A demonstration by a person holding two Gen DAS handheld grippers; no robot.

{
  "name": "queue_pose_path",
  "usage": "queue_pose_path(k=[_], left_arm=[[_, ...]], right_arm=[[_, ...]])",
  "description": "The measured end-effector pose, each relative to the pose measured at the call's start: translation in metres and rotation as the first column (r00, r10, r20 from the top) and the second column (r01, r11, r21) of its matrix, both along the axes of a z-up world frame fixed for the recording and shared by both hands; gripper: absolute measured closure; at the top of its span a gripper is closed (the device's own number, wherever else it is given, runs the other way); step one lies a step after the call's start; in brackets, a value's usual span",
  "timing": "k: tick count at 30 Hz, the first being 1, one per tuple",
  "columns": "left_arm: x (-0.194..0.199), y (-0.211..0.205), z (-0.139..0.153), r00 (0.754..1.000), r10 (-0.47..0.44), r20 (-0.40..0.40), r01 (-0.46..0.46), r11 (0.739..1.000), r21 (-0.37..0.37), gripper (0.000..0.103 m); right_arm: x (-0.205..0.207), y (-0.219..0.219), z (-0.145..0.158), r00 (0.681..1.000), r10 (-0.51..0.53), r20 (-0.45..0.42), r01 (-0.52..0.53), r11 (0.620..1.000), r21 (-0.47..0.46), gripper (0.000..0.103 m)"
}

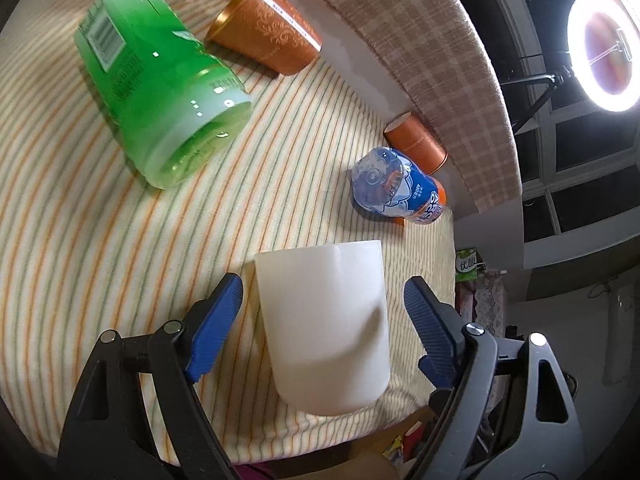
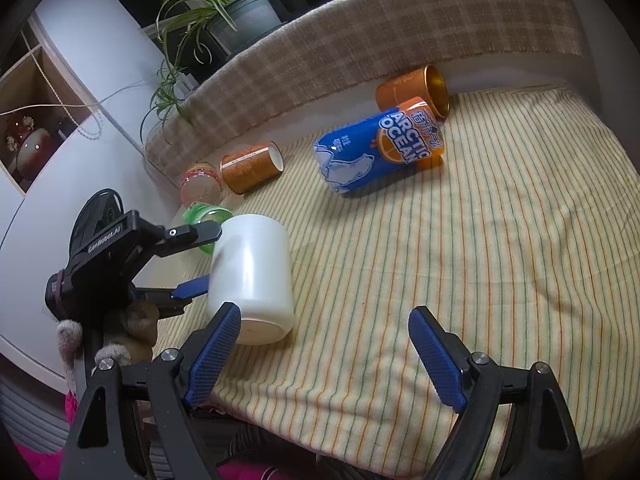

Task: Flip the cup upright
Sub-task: 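Close the left gripper on the white cup while the right gripper releases it, then rotate the white cup with the left gripper until its rim faces up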

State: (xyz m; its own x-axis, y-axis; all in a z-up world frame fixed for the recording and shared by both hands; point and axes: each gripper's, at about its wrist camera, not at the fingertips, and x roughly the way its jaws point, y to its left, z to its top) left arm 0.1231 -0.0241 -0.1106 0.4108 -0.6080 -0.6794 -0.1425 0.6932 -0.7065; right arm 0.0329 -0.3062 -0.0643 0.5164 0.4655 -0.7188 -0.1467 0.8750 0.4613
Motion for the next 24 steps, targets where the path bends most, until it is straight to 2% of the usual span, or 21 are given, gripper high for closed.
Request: queue_pose_path(k=[9, 13, 16, 24], left_arm=[[0.01, -0.013, -0.007, 1.0, -0.024, -0.019, 0.024, 1.0, 0.017, 0.02], [0.013, -0.017, -0.009, 0.999, -0.036, -0.019, 0.037, 0.999, 0.035, 0.026], [0.014, -0.018, -0.008, 0.999, -0.047, -0.007, 0.048, 0.998, 0.05, 0.026], [0.007, -0.035, 0.005, 0.994, -0.089, 0.067, 0.077, 0.984, 0.163, 0.026]], right_arm=[[0.001, -0.004, -0.001, 1.0, -0.01, -0.001, 0.01, 1.0, -0.006, 0.015], [0.001, -0.005, -0.002, 1.0, -0.011, -0.002, 0.011, 1.0, -0.009, 0.015], [0.001, -0.006, -0.004, 1.0, -0.017, -0.007, 0.017, 1.0, -0.006, 0.015], [0.0, -0.008, -0.003, 1.0, -0.028, -0.009, 0.028, 1.0, -0.005, 0.015]])
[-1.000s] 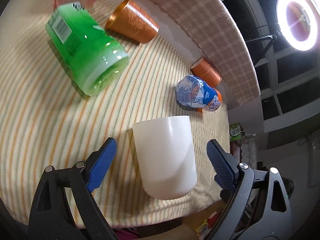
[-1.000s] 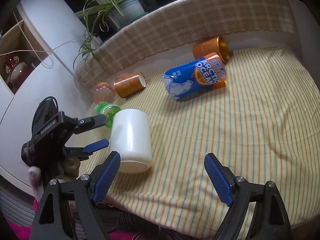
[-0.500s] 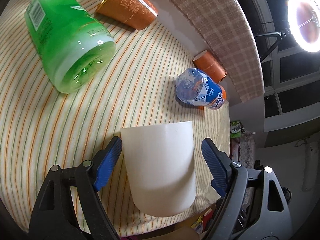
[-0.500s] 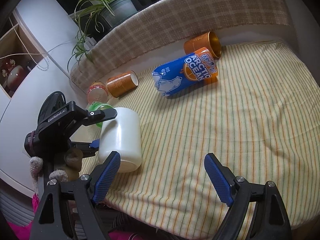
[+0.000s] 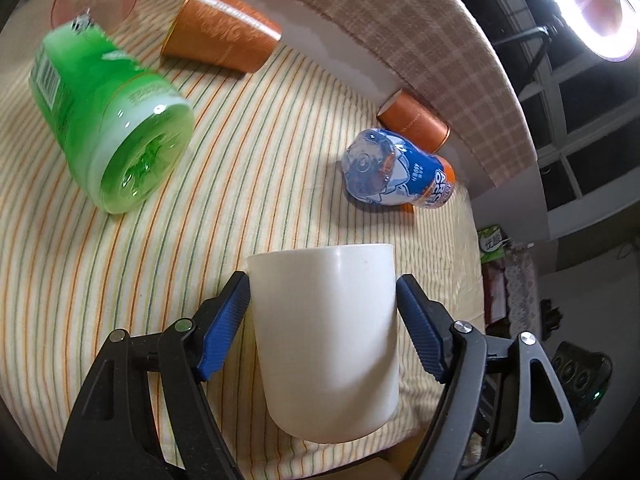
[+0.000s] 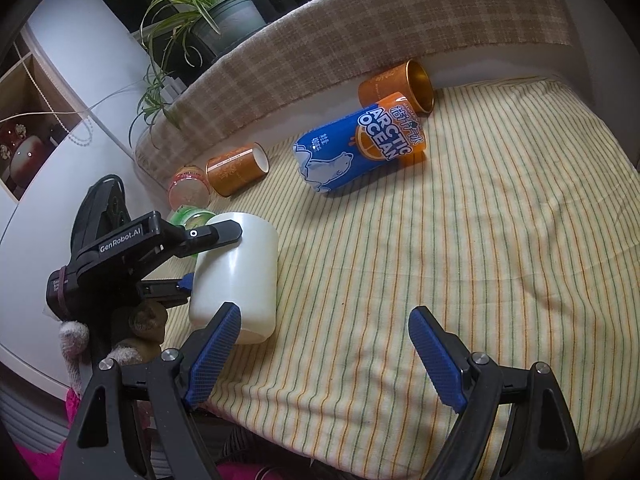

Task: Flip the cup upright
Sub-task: 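Rotate the white cup with the left gripper until its rim faces up, then lower the upright white cup onto the bedspread and open the left gripper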

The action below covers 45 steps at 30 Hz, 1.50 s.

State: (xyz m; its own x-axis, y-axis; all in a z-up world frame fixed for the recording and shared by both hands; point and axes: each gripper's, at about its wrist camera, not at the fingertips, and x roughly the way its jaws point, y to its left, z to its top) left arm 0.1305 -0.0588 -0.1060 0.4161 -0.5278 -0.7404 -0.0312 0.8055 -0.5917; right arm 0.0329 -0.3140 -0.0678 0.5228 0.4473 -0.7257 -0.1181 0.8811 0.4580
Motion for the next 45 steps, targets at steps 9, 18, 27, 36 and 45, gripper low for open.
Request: queue_pose_path(k=[9, 18, 27, 36, 45], left_arm=[[-0.012, -0.007, 0.02, 0.994, -0.028, 0.104, 0.016, 0.994, 0.11, 0.027], [-0.019, -0.01, 0.039, 0.978, -0.044, 0.205, 0.003, 0.98, 0.198, 0.027], [-0.019, -0.014, 0.049, 0.956, -0.059, 0.286, -0.033, 0.951, 0.308, 0.027], [-0.016, -0.018, 0.051, 0.939, -0.083, 0.334, -0.053, 0.924, 0.378, 0.027], [-0.018, -0.028, 0.046, 0.932, -0.13, 0.338, -0.026, 0.907, 0.421, 0.027]], right_arm=[[-0.001, 0.001, -0.001, 1.0, -0.009, 0.002, 0.009, 1.0, -0.002, 0.015], [0.0, 0.008, 0.001, 1.0, -0.003, 0.005, 0.003, 1.0, -0.016, 0.015], [0.0, 0.012, 0.003, 1.0, -0.001, 0.016, 0.001, 1.0, -0.025, 0.015], [0.003, 0.012, 0.002, 1.0, -0.005, 0.014, 0.005, 1.0, -0.026, 0.015], [0.004, 0.012, 0.004, 1.0, -0.011, 0.02, 0.011, 0.999, -0.038, 0.015]])
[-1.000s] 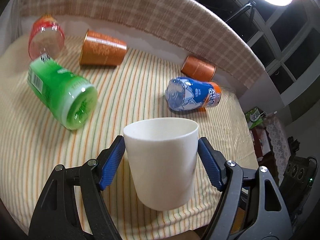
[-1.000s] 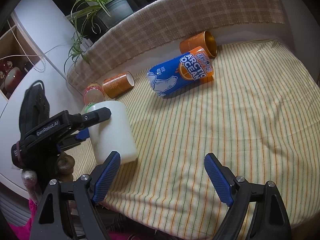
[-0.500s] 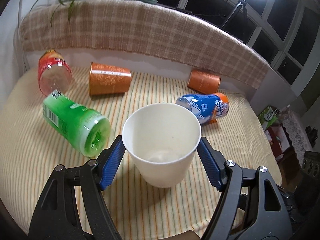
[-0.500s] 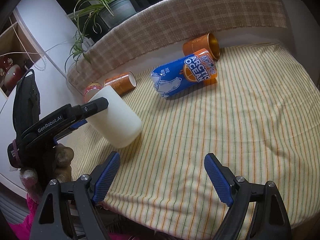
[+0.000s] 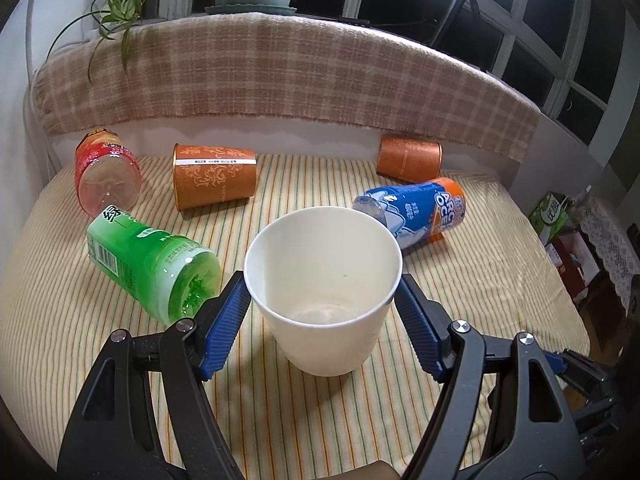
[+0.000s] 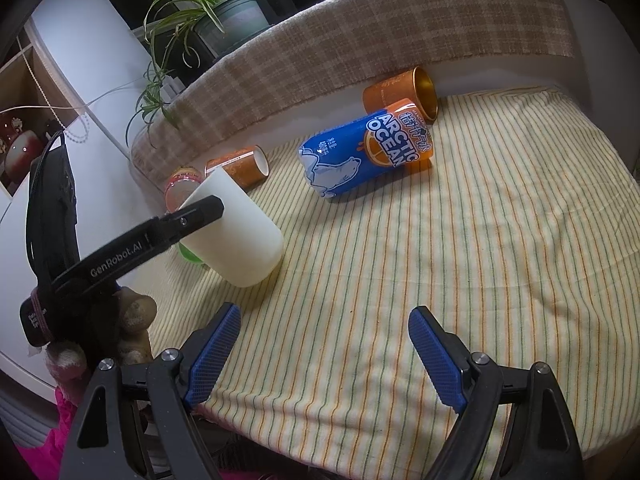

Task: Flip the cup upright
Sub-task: 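Lower the upright white cup onto the bedspread and open the left gripper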

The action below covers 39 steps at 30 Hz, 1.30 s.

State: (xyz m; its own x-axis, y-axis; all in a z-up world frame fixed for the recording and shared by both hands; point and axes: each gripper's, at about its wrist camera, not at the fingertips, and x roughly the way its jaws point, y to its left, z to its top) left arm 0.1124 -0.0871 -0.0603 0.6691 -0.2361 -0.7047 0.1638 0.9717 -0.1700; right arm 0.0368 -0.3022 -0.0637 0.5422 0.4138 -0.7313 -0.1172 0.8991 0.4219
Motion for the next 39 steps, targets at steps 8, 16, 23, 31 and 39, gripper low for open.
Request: queue_pose_path(k=[8, 16, 23, 31, 39], left_arm=[[-0.005, -0.003, -0.001, 0.999, -0.032, -0.002, 0.032, 0.999, 0.013, 0.027], [-0.009, -0.001, 0.0, 0.997, -0.07, -0.015, 0.07, 0.997, -0.023, 0.027], [-0.014, 0.0, 0.0, 0.995, -0.098, -0.032, 0.097, 0.994, -0.046, 0.022], [-0.02, 0.011, -0.001, 0.995, -0.087, -0.039, 0.084, 0.995, -0.061, 0.016], [-0.037, 0.035, 0.004, 0.999, -0.035, -0.002, 0.035, 0.998, -0.05, 0.014]], right_arm=[[-0.001, 0.003, 0.002, 1.0, 0.005, 0.008, -0.005, 1.0, -0.006, 0.015], [-0.002, 0.006, 0.003, 1.0, 0.003, 0.012, -0.003, 1.0, -0.012, 0.015], [-0.004, 0.009, 0.007, 1.0, 0.0, 0.026, 0.0, 1.0, -0.026, 0.015], [-0.004, 0.014, 0.011, 0.998, 0.003, 0.055, -0.001, 0.999, -0.051, 0.015], [-0.004, 0.023, 0.018, 0.995, 0.005, 0.104, 0.005, 0.996, -0.088, 0.015]])
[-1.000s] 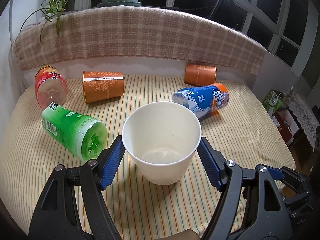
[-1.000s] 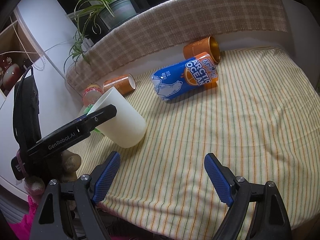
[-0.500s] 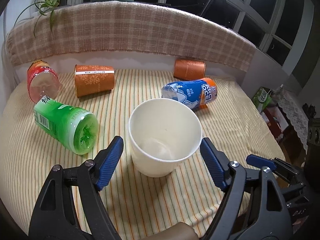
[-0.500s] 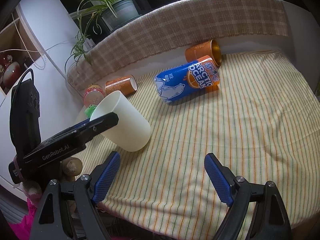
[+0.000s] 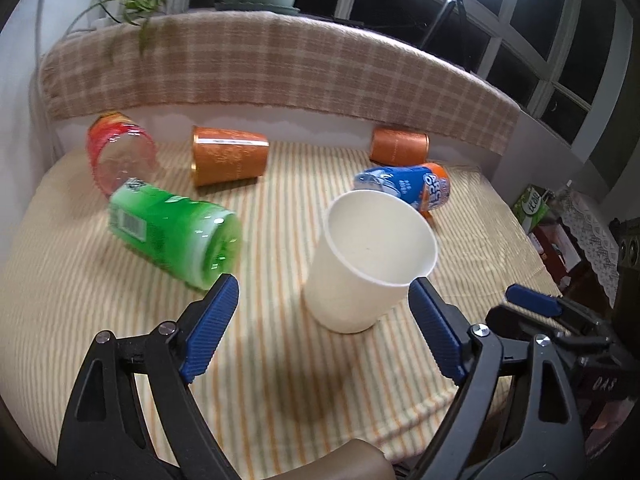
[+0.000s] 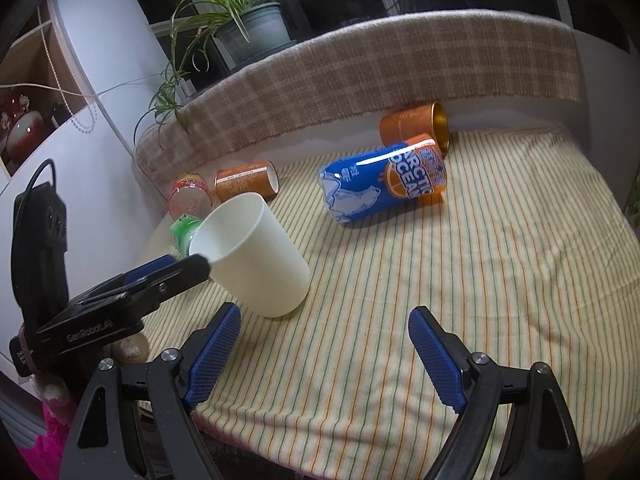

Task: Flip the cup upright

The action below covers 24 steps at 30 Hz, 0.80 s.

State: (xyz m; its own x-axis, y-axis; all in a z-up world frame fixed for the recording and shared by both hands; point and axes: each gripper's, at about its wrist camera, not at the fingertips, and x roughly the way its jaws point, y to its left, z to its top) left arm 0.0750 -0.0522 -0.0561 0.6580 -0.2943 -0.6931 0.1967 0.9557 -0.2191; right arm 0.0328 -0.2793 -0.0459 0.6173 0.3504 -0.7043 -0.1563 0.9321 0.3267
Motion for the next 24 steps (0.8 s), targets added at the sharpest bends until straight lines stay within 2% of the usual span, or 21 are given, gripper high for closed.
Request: queue_pose_path(k=[7, 9, 12, 16, 20, 24], left_arm=[[-0.018, 0.02, 0.01, 0.996, 0.059, 0.067, -0.061, 0.998, 0.017, 0.014], [-0.025, 0.026, 0.016, 0.99, 0.089, 0.108, -0.092, 0.996, 0.021, 0.014], [-0.034, 0.033, 0.026, 0.977, 0.13, 0.167, -0.136, 0.99, 0.024, 0.011], [-0.046, 0.039, 0.036, 0.954, 0.17, 0.248, -0.183, 0.983, 0.031, 0.0], [-0.054, 0.038, 0.045, 0.929, 0.186, 0.32, -0.217, 0.974, 0.064, 0.0], [-0.058, 0.037, 0.047, 0.924, 0.185, 0.335, -0.222, 0.972, 0.077, 0.0]], right_arm=[[-0.001, 0.01, 0.008, 0.999, 0.005, 0.053, -0.003, 0.999, -0.035, 0.014], [-0.003, 0.012, 0.011, 0.997, 0.004, 0.079, 0.0, 0.999, -0.052, 0.013], [-0.006, 0.015, 0.016, 0.992, -0.006, 0.125, 0.015, 0.997, -0.073, 0.008], [-0.011, 0.022, 0.025, 0.981, -0.016, 0.194, 0.036, 0.994, -0.104, 0.001], [-0.016, 0.029, 0.032, 0.968, -0.016, 0.249, 0.053, 0.988, -0.144, 0.0], [-0.018, 0.032, 0.034, 0.961, -0.021, 0.275, 0.069, 0.984, -0.166, 0.0]])
